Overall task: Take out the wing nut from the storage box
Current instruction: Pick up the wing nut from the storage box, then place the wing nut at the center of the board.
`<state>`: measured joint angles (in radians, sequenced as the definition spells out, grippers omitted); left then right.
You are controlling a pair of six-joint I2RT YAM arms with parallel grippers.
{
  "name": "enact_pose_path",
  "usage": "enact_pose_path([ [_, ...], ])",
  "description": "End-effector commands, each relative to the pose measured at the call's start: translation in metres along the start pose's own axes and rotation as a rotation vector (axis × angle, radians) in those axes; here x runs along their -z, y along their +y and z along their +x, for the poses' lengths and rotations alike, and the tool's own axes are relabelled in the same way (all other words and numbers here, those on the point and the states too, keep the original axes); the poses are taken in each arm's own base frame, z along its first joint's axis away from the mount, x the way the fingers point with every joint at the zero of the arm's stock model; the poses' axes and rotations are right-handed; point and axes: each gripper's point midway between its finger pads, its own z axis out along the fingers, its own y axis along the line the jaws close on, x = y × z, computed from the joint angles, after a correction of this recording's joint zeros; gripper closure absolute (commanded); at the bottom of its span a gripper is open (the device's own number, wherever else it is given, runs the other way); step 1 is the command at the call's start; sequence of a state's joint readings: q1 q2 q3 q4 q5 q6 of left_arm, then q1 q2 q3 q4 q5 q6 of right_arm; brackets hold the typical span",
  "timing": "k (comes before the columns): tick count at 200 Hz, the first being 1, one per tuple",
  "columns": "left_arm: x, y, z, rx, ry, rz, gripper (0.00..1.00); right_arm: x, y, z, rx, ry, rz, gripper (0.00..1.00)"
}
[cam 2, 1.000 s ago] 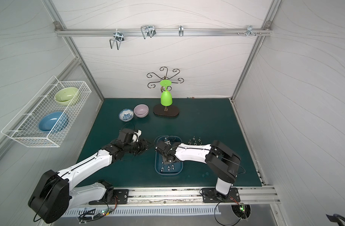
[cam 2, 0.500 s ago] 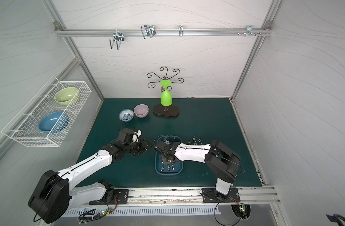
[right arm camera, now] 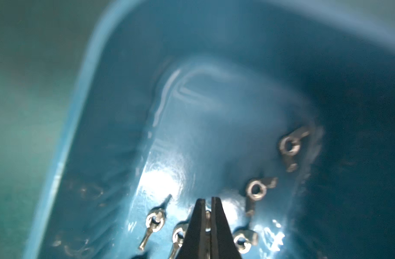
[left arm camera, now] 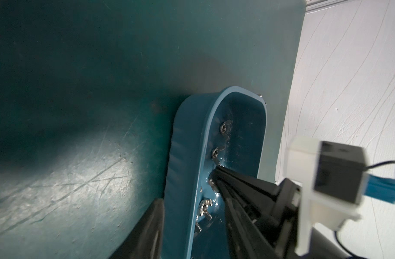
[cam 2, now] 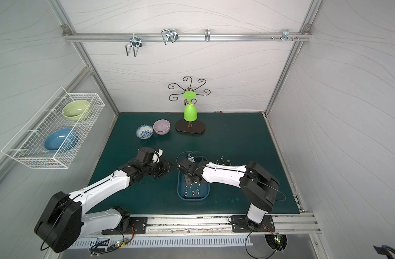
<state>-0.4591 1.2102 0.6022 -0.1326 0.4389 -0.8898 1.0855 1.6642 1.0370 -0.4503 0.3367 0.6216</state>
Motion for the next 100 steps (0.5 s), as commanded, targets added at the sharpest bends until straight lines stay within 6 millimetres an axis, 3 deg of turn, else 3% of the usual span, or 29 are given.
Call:
enact_pose_path([
  [1, 0.004, -0.031, -0.012, -0.056, -0.021, 0.071, 0.52, 0.018, -0.015, -0.016, -0.019, -0.047, 0.022, 1.00],
  [13, 0.003, -0.037, -0.010, -0.061, -0.012, 0.079, 0.52, 0.022, -0.018, -0.017, -0.029, -0.046, 0.022, 1.00],
  [29, 0.004, -0.062, -0.004, -0.114, 0.012, 0.133, 0.51, 0.029, -0.035, -0.020, -0.040, -0.056, 0.081, 1.00],
  [65, -0.007, -0.107, 0.022, -0.278, 0.066, 0.144, 0.49, 0.045, -0.107, -0.014, -0.187, -0.060, 0.160, 1.00],
  [100, -0.037, -0.139, 0.054, -0.342, 0.153, 0.189, 0.49, 0.043, -0.161, 0.017, -0.326, -0.009, 0.202, 1.00],
])
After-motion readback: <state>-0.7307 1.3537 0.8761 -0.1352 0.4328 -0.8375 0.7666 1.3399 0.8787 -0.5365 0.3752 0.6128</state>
